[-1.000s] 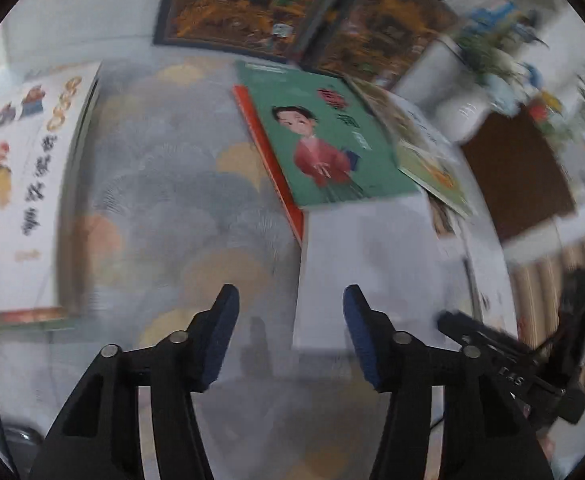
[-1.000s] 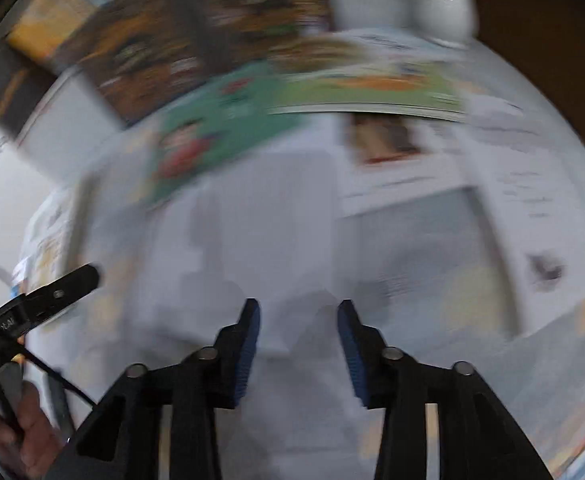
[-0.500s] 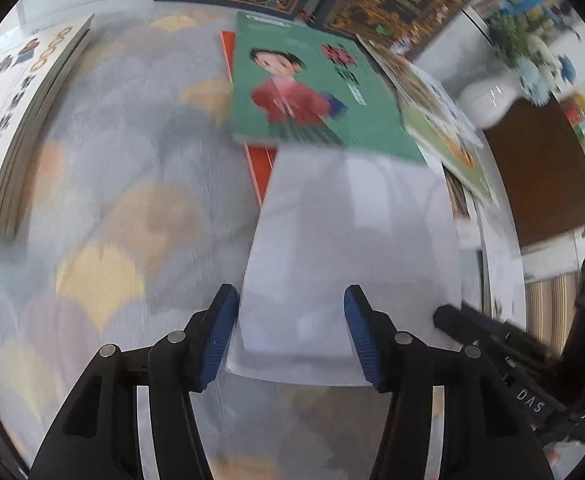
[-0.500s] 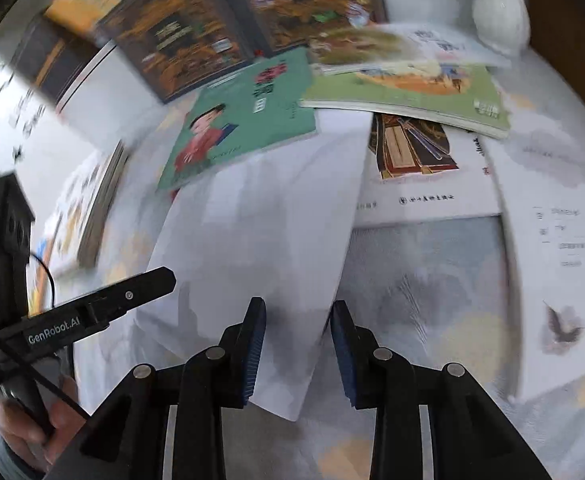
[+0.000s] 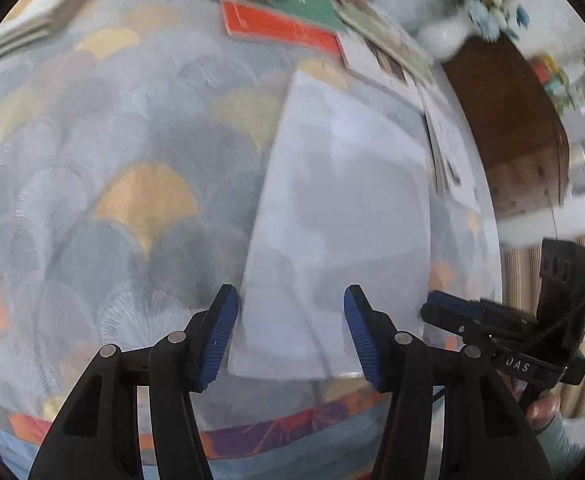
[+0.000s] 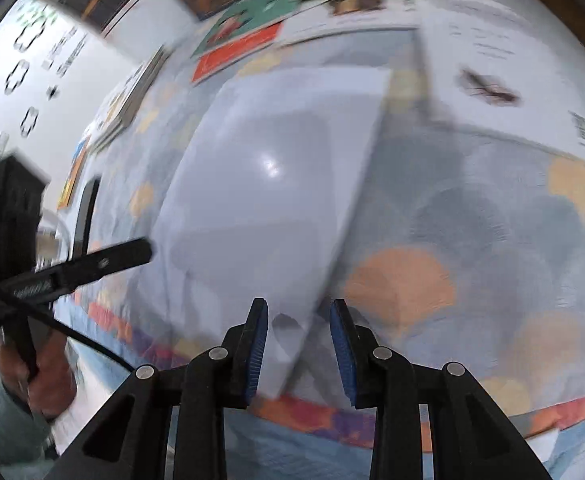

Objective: Organize books
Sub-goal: 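Move the left gripper to the white booklet on the rug and grasp it, then lift the white booklet with the left gripper and carry it toward the table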

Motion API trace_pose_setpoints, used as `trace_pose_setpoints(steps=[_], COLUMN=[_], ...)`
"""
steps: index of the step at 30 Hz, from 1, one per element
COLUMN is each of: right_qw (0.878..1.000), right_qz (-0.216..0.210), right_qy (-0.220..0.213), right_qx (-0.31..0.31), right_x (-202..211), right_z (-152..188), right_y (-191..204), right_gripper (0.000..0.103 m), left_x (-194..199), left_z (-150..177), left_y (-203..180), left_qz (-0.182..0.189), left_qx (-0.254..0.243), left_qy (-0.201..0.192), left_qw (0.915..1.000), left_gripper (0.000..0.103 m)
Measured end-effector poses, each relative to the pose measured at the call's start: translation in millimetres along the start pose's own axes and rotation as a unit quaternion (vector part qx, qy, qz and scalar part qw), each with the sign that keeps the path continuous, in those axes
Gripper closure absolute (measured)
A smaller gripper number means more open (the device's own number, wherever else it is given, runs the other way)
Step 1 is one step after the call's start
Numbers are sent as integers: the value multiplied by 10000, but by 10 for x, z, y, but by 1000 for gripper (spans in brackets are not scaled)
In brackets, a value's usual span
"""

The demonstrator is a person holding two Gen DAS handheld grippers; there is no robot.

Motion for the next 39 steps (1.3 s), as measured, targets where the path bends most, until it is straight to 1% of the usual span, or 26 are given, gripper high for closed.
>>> trace_pose_setpoints(steps=[2,4,5,7,9,10,12,15,17,19,20,21,22,23,24,25,27,28,29,32,33,34,35,36,37,39], right_qw=[9997,9989,9986,9985,9976,9959,9888,9759,9618,9507,9485,9478,9471,9451,9430,9429,9480,9520,9539,9527,9548,9585,9625,9659,9700,9807], right_qz=[-207,-397,-473,-479,-606,-781,-1297,-2007,-2603,-2995,-3078,-3107,-3135,-3198,-3257,-3258,-3091,-2968,-2920,-3009,-2946,-2826,-2692,-2574,-2422,-1952], right_qy=[-42,-109,-117,-152,-153,-136,-85,-253,-440,-573,-620,-654,-672,-668,-665,-639,-572,-496,-404,-1,58,104,121,110,85,82], right_qx=[-159,-216,-219,-201,-298,-439,-740,-814,-726,-571,-430,-301,-139,20,142,268,500,560,563,416,383,354,312,258,200,82], right_x=[-25,-33,-46,-36,-43,-42,-4,234,482,668,743,783,826,850,860,842,740,612,520,188,109,23,-60,-120,-187,-314], right_z=[-123,-188,-200,-184,-203,-197,-197,-193,-244,-320,-371,-420,-476,-533,-572,-624,-718,-776,-838,-884,-878,-888,-881,-883,-876,-832], right_y=[-52,-47,-30,-14,8,-10,-44,29,204,473,646,799,981,1200,1366,1561,1871,2033,2109,2307,2334,2344,2332,2290,2230,2097], right_gripper=[71,70,70,69,68,68,68,68,68,68,68,68,69,69,69,69,69,69,69,69,66,58,53,45,44,44], left_x=[39,-2,-54,-125,-136,-135,-134,-120,-100,-64,-34,17,80,201,292,460,775,982,1080,1375,1424,1455,1451,1424,1386,1279], left_z=[-84,-159,-179,-206,-204,-199,-200,-186,-178,-192,-206,-222,-232,-245,-248,-253,-228,-205,-198,-183,-174,-184,-198,-207,-212,-272], left_y=[15,-10,-32,-77,-100,-103,-100,-74,-42,23,85,161,229,332,399,534,803,1014,1128,1530,1611,1675,1704,1698,1700,1677], left_qz=[-48,16,28,-183,-254,-257,-254,-200,-65,387,722,981,1146,1266,1271,1218,1125,1010,905,374,233,138,100,114,133,146], left_qx=[151,195,171,77,19,-2,3,38,57,240,418,589,704,802,839,892,1052,1187,1251,1402,1398,1361,1289,1196,1115,917], left_qy=[-220,-193,-108,-67,-58,-51,-25,-31,-25,22,55,53,16,-92,-202,-395,-732,-957,-1074,-1364,-1380,-1368,-1309,-1228,-1145,-950], left_qw=[9996,9996,9998,9998,9997,9997,9997,9998,10000,9990,9965,9934,9909,9887,9881,9877,9854,9831,9821,9800,9802,9811,9829,9851,9871,9911], left_gripper=[51,51,51,51,50,50,50,50,50,50,50,50,50,50,50,50,50,50,50,50,50,50,48,45,45,45])
Point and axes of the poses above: each gripper's, at about its wrist camera, not at the fingertips, and x roughly against the way its jaws point, y to its left, z to its underside, the point moved 8 cm from there along -x, roughly the way its jaws point, and after that the axes turned 8 degrees about y, right-handed, at the moved point
